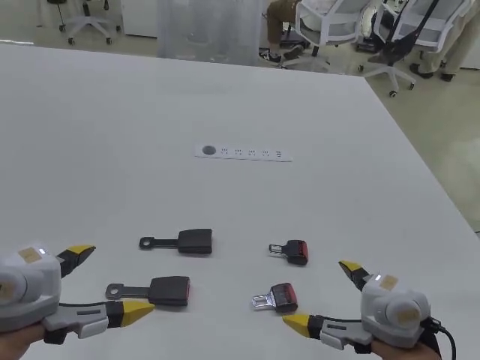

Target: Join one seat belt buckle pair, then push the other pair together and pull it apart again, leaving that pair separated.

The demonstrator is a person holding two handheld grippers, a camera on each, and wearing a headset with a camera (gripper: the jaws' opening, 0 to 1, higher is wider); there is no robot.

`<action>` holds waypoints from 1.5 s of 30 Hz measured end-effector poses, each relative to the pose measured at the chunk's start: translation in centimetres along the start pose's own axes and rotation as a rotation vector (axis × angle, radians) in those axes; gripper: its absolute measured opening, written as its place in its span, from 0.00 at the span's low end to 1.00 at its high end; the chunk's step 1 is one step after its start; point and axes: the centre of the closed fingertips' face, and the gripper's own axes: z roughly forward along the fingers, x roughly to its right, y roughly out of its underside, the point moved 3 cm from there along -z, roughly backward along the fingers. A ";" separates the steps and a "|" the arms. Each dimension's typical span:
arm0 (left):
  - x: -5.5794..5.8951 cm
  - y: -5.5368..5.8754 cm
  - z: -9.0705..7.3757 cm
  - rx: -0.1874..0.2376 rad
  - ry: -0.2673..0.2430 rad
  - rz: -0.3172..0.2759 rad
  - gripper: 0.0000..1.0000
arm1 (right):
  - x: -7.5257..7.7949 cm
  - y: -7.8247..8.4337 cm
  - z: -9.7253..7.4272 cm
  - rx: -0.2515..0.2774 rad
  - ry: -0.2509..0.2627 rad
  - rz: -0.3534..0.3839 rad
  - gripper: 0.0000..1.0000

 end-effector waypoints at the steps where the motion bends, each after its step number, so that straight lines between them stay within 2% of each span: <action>1: 0.0 0.0 0.0 0.000 0.000 -0.001 1.00 | 0.0 0.0 0.0 -0.001 -0.003 0.001 1.00; 38: 0.4 0.0 0.1 -0.011 0.002 0.015 1.00 | -0.6 0.5 -0.1 -0.011 -0.053 0.014 0.99; 43: 0.6 0.1 0.1 -0.021 0.006 0.020 1.00 | -0.9 0.6 -0.2 -0.017 -0.078 0.017 0.99; 45: 0.5 0.1 0.2 -0.028 0.005 0.026 1.00 | -1.0 0.8 -0.2 -0.032 -0.091 -0.008 0.98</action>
